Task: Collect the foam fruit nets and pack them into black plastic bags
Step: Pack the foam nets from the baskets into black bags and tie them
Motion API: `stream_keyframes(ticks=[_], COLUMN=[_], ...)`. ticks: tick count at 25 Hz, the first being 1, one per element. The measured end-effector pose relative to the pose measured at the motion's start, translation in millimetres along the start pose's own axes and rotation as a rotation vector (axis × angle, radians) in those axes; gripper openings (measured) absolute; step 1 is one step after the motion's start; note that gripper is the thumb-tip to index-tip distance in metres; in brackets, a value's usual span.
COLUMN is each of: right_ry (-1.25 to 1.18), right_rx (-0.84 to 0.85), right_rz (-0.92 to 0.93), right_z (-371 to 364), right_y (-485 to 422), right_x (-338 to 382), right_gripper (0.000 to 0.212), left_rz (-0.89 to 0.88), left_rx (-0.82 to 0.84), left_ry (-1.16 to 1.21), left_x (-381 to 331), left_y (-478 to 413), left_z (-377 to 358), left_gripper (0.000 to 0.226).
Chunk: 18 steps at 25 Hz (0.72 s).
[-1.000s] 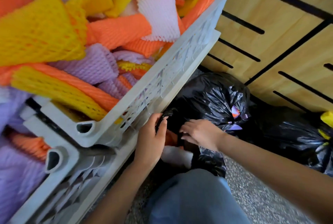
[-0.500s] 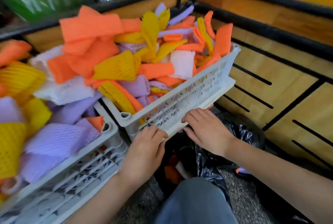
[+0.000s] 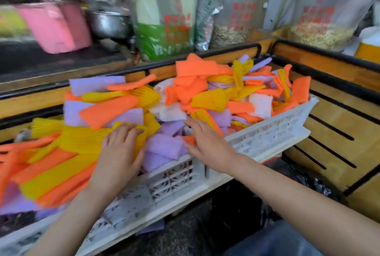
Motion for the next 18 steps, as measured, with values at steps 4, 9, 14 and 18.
stream_keyframes(ticks=[4,9,14,18], right_ry=[-0.024,0.045,0.16,-0.236], right_rx=[0.217,0.346,0.114,-0.073], right_rz=[-0.106,-0.198,-0.293,-0.372], right_z=[-32.2,-46.6,-0.6,29.1], right_y=[-43.2,-51.4,-44.4,-26.1], right_x=[27.2,34.6,31.8,47.3], right_gripper=[0.079,0.058,0.034,0.016], left_rz=[0.286,0.454,0.473,0.25], left_rx=[0.143,0.019,-0.282,-0.346], left_ry=[0.093,0.441,0.643,0.552], left_x=[42.0,24.6,11.1,-22.0], left_y=[16.3,8.7,-7.3,0.0], left_z=[-2.1,3.5,36.7,53.6], left_gripper=[0.083,0.062,0.025,0.03])
Point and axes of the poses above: each hand's wrist, its own y-axis away from the middle knuckle, its own z-axis out of the back of the hand, x = y × z, the point moved 2 cm from there along -y, towards the middle knuckle, and after that the axes turned 6 degrees about z, right-handed, at the moved point
